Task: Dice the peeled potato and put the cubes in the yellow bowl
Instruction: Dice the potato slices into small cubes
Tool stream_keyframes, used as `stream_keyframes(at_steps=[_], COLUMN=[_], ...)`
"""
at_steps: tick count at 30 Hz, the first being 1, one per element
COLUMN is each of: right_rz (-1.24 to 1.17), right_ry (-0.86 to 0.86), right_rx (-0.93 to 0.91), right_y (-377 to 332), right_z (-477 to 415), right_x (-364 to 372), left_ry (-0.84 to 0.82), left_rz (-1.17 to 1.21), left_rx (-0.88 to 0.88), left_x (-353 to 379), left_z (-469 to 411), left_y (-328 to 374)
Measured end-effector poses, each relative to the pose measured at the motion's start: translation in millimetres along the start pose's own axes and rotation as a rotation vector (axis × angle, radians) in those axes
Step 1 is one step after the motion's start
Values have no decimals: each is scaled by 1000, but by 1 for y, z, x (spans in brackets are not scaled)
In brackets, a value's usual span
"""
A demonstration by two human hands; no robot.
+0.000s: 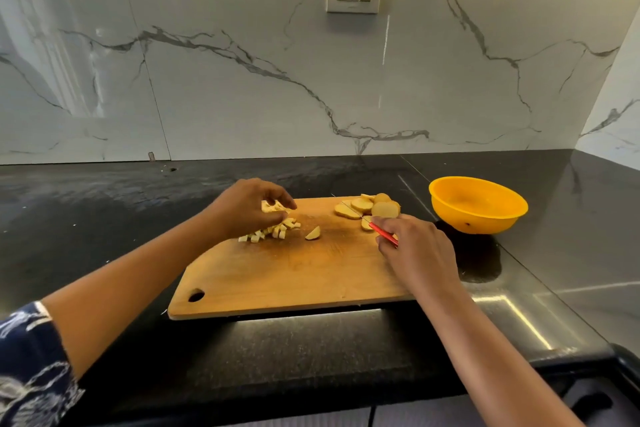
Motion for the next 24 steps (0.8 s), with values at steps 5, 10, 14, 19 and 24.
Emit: stream_keyframes(at_steps=[5,10,14,19,24], right_rz=[-16,-36,-39,-59,-49], right_ry=[-5,4,-10,-32,-94], right_rx=[20,-44,-69,-43,-82], right_y=[2,-6,-9,-1,-5], right_z=[3,18,27,27,28], right_x=[-2,-6,-6,-9,-10], left_ry=[-96,-62,-75,-55,-12], left_rz=[-192,-166,-263,-187,-144], left_rx=[46,66,124,68,27], left_x=[37,41,42,41,37], left_z=[-10,-10,-9,-13,-12], left_y=[23,27,30,21,15])
Point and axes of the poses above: each hand's wrist, its own z-axis away from the middle knuckle, its own x-axis out of the palm, y = z × x, the point moved 10 cm from there along -z, towards the middle knuckle, and after that the axes turned 14 degrees about x, right-handed, at the moved point
